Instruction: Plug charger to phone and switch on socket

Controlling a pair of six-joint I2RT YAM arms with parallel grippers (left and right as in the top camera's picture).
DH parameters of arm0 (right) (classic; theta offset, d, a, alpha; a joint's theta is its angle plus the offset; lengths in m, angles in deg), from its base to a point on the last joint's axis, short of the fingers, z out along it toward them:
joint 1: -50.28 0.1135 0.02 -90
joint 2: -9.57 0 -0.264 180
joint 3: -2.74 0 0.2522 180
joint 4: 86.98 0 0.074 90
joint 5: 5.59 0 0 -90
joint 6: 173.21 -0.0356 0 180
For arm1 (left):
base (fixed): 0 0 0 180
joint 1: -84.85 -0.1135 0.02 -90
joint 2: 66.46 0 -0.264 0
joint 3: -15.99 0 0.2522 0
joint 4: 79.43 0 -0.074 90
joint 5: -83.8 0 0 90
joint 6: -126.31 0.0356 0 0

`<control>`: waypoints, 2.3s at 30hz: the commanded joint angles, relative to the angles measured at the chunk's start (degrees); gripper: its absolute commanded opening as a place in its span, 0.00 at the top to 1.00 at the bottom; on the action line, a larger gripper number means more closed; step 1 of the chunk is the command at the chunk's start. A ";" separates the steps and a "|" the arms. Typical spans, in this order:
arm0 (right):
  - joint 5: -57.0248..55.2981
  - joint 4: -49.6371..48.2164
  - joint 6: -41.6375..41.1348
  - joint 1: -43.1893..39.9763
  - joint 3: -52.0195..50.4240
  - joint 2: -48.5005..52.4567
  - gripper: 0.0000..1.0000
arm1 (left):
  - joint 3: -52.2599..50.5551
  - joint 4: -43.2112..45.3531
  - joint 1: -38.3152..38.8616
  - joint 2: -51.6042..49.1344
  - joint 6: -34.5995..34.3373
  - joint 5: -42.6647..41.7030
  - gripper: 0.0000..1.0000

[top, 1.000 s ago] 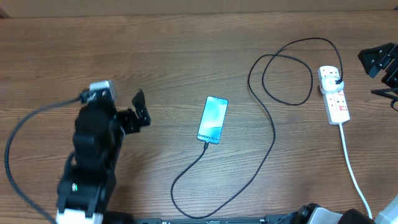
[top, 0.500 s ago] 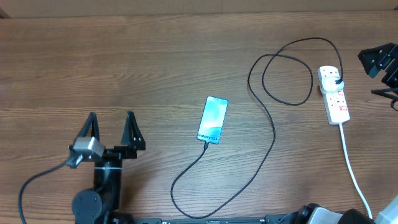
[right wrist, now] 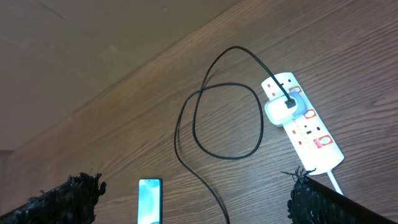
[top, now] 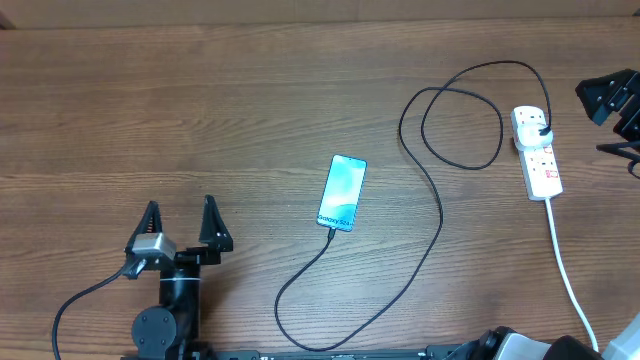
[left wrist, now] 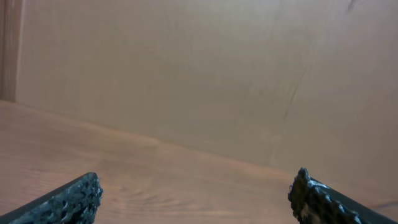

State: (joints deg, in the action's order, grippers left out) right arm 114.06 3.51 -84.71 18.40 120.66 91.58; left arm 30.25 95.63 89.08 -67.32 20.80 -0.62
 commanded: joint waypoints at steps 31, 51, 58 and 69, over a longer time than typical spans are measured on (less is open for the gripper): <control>0.00 -0.07 0.26 0.04 0.44 -0.04 0.00 | -0.17 -13.31 -0.46 0.66 13.40 -5.44 0.00; 0.00 -0.07 0.26 0.04 0.44 -0.04 0.00 | -0.17 -13.31 -0.46 0.66 13.40 -5.44 0.00; 0.00 -0.07 0.26 0.04 0.44 -0.04 0.00 | -0.17 -13.31 -0.46 0.66 13.40 -5.44 0.00; -0.02 -0.07 0.26 0.04 0.44 -0.04 0.00 | -0.17 -13.31 -0.46 0.66 13.40 -5.44 0.00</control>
State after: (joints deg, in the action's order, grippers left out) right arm 114.04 3.53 -84.71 18.40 120.66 91.58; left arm 30.25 82.30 88.93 -67.22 33.35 -5.17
